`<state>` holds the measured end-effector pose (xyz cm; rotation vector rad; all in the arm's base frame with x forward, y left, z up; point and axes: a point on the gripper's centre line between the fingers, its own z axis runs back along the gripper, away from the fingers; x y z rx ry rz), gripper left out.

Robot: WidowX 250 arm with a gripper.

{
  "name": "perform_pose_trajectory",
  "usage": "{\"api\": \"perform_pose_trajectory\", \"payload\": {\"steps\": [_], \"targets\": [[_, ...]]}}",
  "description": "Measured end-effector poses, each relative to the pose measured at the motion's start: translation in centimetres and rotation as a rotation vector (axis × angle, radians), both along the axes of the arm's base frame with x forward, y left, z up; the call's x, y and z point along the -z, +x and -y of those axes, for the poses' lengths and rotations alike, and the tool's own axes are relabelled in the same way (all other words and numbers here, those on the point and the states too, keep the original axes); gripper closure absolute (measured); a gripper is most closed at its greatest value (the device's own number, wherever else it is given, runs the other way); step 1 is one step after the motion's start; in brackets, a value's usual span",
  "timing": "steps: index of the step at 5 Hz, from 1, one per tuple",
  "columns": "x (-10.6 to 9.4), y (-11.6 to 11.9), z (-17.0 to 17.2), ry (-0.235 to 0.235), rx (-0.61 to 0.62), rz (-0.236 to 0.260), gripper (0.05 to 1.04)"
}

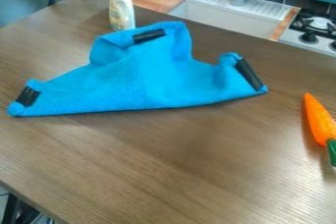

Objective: Unfold the cloth from top left to bottom right

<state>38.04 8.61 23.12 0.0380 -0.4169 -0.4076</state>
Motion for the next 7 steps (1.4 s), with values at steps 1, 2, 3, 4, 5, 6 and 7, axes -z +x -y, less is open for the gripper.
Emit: {"api": "perform_pose_trajectory", "payload": {"steps": [1, 2, 3, 4, 5, 6, 7], "targets": [[1.5, 0.2, -0.1, -0.005, -0.006, -0.036, 0.083], [3.1, 0.9, -0.1, 0.057, -0.038, -0.035, 0.083], [5.1, 1.6, 0.1, 0.116, -0.042, -0.054, 0.083], [6.4, 1.9, 0.3, 0.161, -0.047, -0.063, 0.083], [8.2, 2.2, 0.7, 0.221, -0.054, -0.087, 0.083], [8.9, 2.4, 0.6, 0.246, -0.059, -0.095, 0.083], [9.1, 2.4, 0.6, 0.244, -0.071, -0.099, 0.083]]}}
